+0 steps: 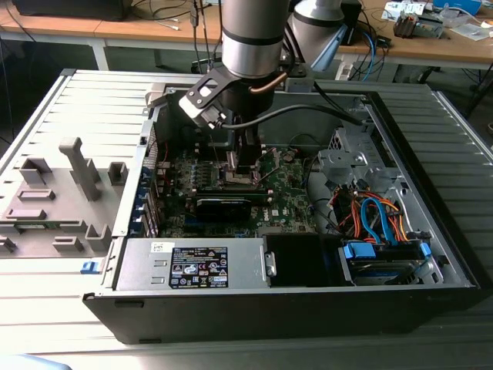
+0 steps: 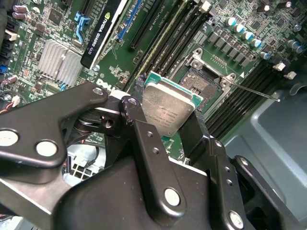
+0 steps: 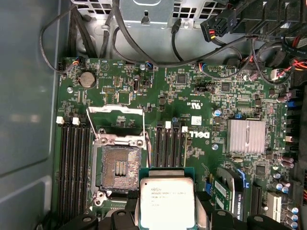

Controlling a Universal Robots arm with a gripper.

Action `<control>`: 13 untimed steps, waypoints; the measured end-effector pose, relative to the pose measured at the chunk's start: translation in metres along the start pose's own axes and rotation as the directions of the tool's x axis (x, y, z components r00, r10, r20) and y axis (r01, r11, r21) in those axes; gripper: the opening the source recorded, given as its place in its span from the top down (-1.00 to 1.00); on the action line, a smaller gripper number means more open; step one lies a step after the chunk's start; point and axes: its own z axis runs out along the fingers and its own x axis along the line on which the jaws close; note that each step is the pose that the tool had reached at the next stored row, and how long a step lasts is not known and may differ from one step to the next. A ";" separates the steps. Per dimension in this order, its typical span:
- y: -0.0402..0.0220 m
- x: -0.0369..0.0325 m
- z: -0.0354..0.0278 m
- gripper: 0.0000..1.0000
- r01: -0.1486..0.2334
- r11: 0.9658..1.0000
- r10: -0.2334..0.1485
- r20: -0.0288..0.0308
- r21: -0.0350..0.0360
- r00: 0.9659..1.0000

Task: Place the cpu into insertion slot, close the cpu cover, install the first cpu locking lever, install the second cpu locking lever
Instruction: 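Place the cpu into insertion slot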

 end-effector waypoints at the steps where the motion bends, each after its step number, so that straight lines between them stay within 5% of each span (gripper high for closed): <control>1: -0.0002 0.0000 0.0000 -0.09 0.000 1.000 0.000 0.000 0.000 1.000; 13: -0.0036 0.0002 0.0010 -0.09 0.000 1.000 0.000 0.000 0.000 1.000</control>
